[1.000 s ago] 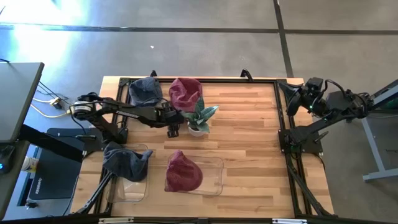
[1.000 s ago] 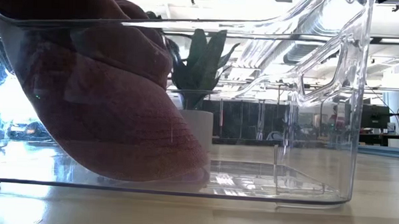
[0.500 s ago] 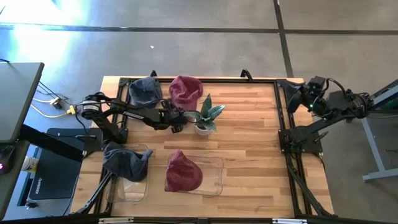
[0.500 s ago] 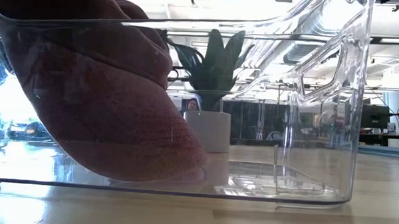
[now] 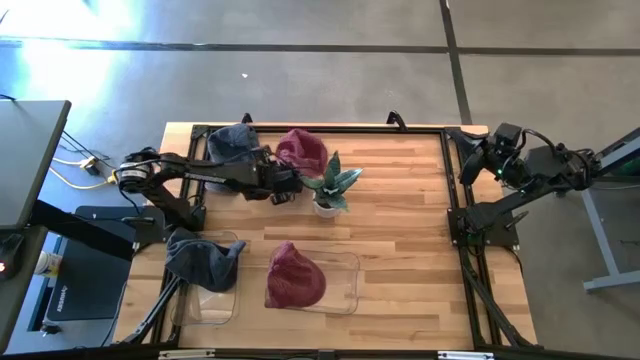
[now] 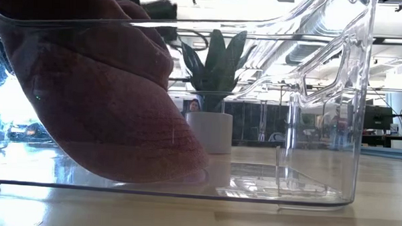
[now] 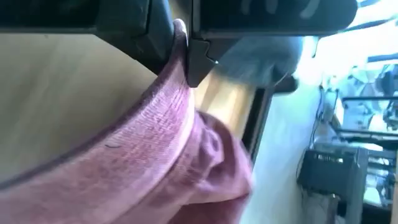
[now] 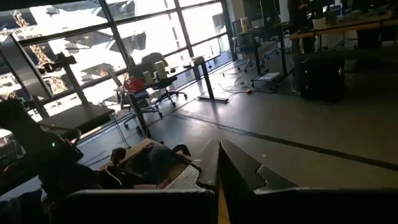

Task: Pick & Place hat
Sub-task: Put the red cap into the right transparent bin

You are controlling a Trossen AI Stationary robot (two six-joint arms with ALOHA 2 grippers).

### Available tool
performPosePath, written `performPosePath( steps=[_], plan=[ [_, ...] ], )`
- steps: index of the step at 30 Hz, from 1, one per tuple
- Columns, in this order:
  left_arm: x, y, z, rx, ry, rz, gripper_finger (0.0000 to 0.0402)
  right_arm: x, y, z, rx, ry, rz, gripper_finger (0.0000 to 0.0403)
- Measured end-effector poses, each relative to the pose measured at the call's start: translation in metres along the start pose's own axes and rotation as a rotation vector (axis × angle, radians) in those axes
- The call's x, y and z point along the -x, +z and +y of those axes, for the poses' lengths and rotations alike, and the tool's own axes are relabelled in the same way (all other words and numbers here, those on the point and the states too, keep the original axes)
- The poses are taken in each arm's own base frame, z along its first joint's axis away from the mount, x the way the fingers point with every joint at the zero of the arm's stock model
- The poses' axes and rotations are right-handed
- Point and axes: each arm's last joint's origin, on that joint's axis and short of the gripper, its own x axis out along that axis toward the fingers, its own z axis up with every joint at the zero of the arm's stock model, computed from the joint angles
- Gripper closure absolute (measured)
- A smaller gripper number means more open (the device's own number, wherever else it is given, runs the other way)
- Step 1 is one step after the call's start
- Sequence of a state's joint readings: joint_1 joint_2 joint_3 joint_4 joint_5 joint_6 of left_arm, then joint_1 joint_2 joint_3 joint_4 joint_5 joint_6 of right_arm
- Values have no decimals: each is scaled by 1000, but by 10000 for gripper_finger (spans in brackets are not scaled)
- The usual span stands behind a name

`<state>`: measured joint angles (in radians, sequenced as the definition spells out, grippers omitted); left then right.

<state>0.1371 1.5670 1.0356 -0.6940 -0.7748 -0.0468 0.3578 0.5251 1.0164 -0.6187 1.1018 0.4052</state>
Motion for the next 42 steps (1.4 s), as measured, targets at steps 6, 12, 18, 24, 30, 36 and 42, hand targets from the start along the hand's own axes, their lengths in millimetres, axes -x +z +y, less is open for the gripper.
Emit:
performPosePath(
  steps=[6,12,18,24,30,36,42],
  plan=[
    [54,20,54,16,58,28,397,0,0,0,67,7,3,396],
    [115,33,112,96,27,-30,398,-4,-3,7,147,9,14,396],
    [181,44,173,293,-113,-234,398,-13,3,30,223,25,-43,390],
    [219,60,219,680,-414,-491,399,-20,32,60,327,111,-158,344],
    [210,89,217,813,-625,-524,399,-29,72,100,507,174,-181,274],
    [175,124,181,774,-821,-374,399,-54,89,138,666,247,-25,216],
    [151,145,155,718,-957,-284,399,-87,74,161,721,339,294,199]
  ],
)
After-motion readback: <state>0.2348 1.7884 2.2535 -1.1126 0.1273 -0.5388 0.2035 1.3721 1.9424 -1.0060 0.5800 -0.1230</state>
